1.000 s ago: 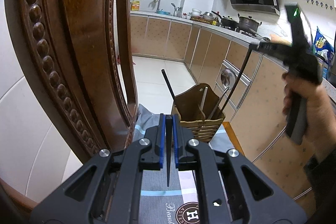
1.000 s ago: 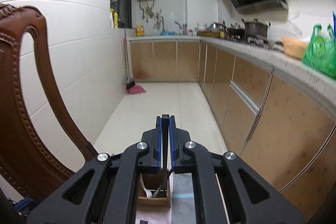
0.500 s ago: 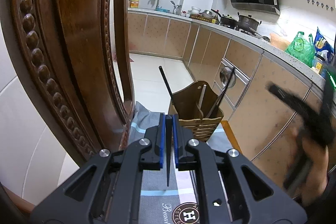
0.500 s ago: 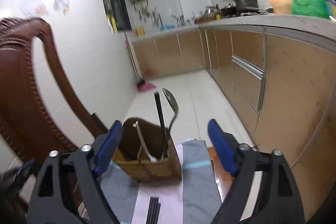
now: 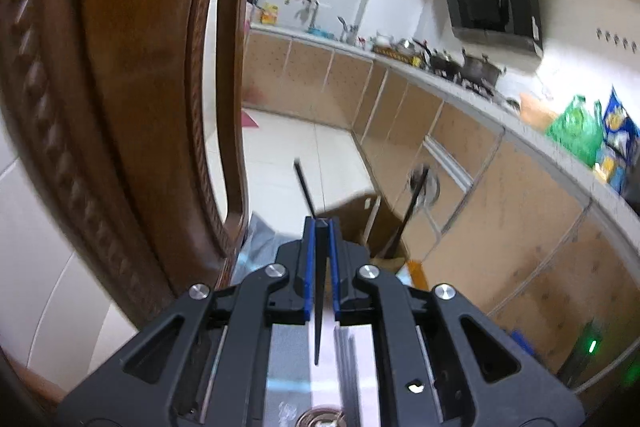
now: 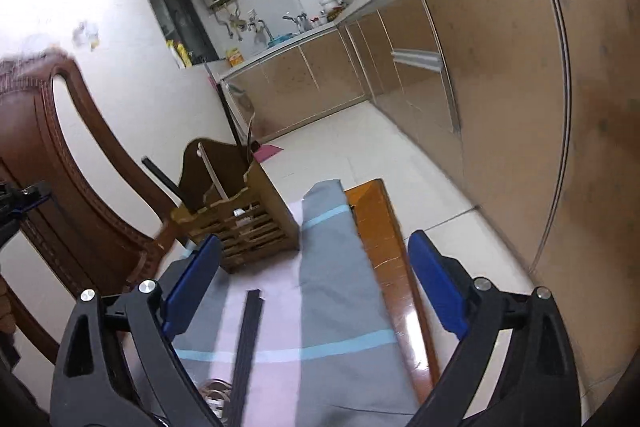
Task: Organize utensils
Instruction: 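Lower the held chopstick into the holder and open the left tool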
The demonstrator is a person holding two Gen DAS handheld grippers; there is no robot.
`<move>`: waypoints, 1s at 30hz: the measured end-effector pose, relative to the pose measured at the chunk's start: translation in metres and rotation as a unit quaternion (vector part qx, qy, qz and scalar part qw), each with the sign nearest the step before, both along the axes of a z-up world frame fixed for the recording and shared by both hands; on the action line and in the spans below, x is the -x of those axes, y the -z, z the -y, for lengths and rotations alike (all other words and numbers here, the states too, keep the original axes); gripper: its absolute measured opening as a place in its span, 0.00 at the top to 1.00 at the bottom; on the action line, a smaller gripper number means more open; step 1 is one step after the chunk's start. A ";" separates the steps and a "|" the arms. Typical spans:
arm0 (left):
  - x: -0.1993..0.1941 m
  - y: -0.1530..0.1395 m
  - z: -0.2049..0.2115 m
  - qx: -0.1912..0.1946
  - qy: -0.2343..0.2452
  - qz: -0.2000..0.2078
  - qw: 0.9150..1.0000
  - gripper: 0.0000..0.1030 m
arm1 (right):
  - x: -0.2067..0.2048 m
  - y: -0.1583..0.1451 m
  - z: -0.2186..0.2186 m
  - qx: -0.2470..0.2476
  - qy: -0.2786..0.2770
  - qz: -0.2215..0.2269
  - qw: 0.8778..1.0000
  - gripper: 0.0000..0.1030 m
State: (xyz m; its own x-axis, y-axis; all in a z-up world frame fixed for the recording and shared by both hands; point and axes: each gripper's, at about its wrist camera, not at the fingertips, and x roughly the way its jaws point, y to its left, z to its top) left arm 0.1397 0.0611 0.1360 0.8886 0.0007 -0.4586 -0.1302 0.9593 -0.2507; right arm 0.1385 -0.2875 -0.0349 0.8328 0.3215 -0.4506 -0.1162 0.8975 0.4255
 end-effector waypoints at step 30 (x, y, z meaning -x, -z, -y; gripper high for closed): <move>-0.123 0.044 0.004 -0.024 -0.015 -0.079 0.996 0.45 | -0.022 0.000 0.022 -0.037 -0.011 -0.028 0.999 0.10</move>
State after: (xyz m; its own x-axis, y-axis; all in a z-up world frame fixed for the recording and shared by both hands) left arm 0.2630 0.0575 0.0922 0.8041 0.0528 -0.5921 -0.1942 0.9647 -0.1777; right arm 0.1610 -0.3093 -0.0349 0.7993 0.3740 -0.4704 -0.1109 0.8611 0.4962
